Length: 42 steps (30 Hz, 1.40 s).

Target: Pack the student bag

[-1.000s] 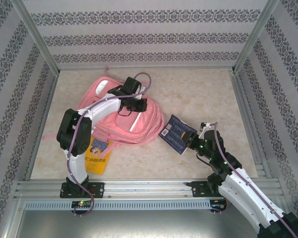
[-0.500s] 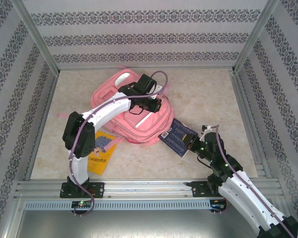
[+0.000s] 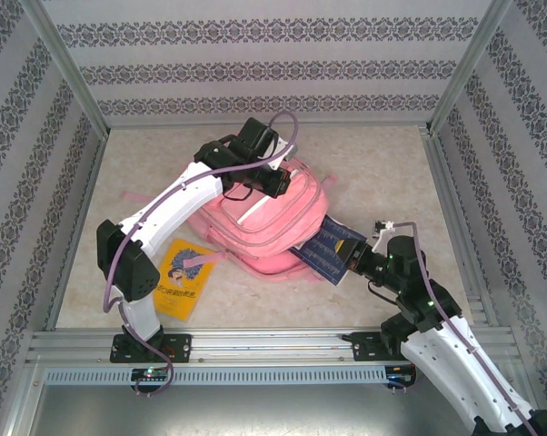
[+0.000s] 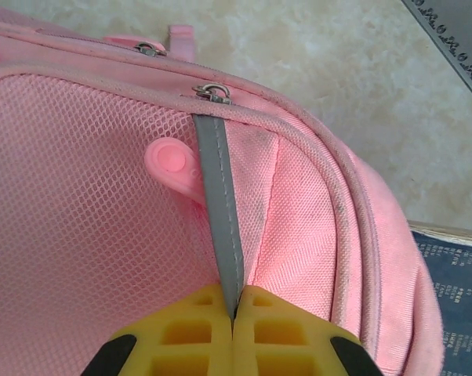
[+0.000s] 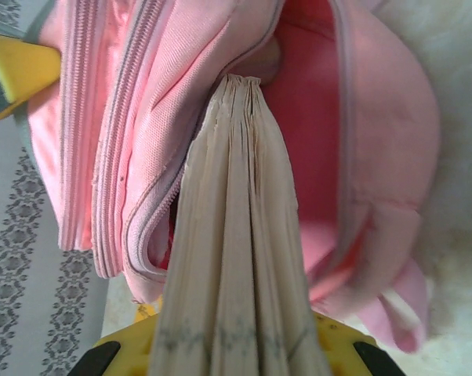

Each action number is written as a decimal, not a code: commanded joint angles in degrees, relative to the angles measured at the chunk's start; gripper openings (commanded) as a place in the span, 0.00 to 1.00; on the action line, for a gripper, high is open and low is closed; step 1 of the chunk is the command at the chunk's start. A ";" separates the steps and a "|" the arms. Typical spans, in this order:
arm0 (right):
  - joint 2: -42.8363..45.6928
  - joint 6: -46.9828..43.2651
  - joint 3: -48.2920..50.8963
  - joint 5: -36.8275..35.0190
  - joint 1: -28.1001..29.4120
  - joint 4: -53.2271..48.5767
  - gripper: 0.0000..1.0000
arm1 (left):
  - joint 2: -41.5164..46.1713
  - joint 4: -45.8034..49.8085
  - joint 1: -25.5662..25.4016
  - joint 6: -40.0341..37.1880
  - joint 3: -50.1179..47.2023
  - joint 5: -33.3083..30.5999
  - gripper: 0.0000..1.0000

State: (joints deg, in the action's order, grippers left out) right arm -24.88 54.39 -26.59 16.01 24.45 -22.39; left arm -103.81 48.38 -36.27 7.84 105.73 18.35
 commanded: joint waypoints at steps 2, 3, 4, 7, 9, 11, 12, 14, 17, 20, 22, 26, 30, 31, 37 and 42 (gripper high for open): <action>-0.83 4.18 -2.36 3.92 -1.82 6.98 0.00 | 2.41 2.04 -0.29 -2.90 3.01 1.95 0.00; -1.31 6.19 -1.73 4.88 -2.32 9.61 0.00 | 2.32 2.29 -0.27 -3.40 2.81 1.87 0.00; -1.54 8.24 -0.68 6.17 -2.95 13.19 0.00 | 2.24 2.50 -0.31 -3.64 2.71 1.75 0.00; -2.45 16.35 3.41 9.24 -4.82 25.84 0.00 | 1.86 3.36 -0.20 -3.08 2.13 0.66 0.25; -3.47 20.10 4.95 10.62 -5.57 32.35 0.00 | 2.31 3.50 -0.35 -1.71 1.33 0.41 0.49; -4.17 21.01 4.85 10.97 -5.81 34.00 0.00 | 3.65 2.91 -0.30 -0.29 -0.28 -0.03 0.57; -4.36 21.10 4.65 11.06 -5.83 34.46 0.00 | 4.71 2.32 -0.37 0.48 -1.49 0.05 0.59; -4.23 21.33 4.48 11.01 -5.89 35.04 0.00 | 6.96 1.10 -0.76 1.70 -3.78 0.63 0.62; -3.95 21.59 4.27 10.81 -5.85 35.40 0.00 | 9.57 -0.03 -3.19 2.21 -6.18 -0.53 0.64; -4.12 21.81 4.51 11.01 -5.82 35.75 0.00 | 9.81 1.42 -6.86 1.42 -5.81 -3.32 0.66; -4.21 22.03 4.75 11.02 -5.82 36.05 0.00 | 9.22 2.18 -9.08 0.74 -5.26 -5.48 0.67; -4.12 22.50 5.38 10.72 -5.83 36.59 0.00 | 6.23 4.58 -13.57 -1.03 -3.12 -10.87 0.70; -3.81 22.73 5.50 10.70 -5.82 36.54 0.00 | 2.26 6.89 -16.91 -2.07 -0.82 -15.69 0.70; -3.75 22.78 5.57 10.77 -5.82 36.51 0.00 | 1.62 6.99 -17.35 -2.19 -0.59 -16.72 0.71; -3.42 23.43 5.59 10.87 -5.85 36.48 0.00 | -0.30 6.46 -18.48 -2.54 -0.17 -24.06 0.67; -3.24 23.57 5.43 10.80 -5.89 36.24 0.00 | -1.12 5.87 -18.60 -2.91 -0.75 -24.66 0.44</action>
State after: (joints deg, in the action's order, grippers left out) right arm -29.91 76.84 -19.92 26.04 18.85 5.74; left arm -104.22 52.75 -54.39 5.72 103.77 -3.22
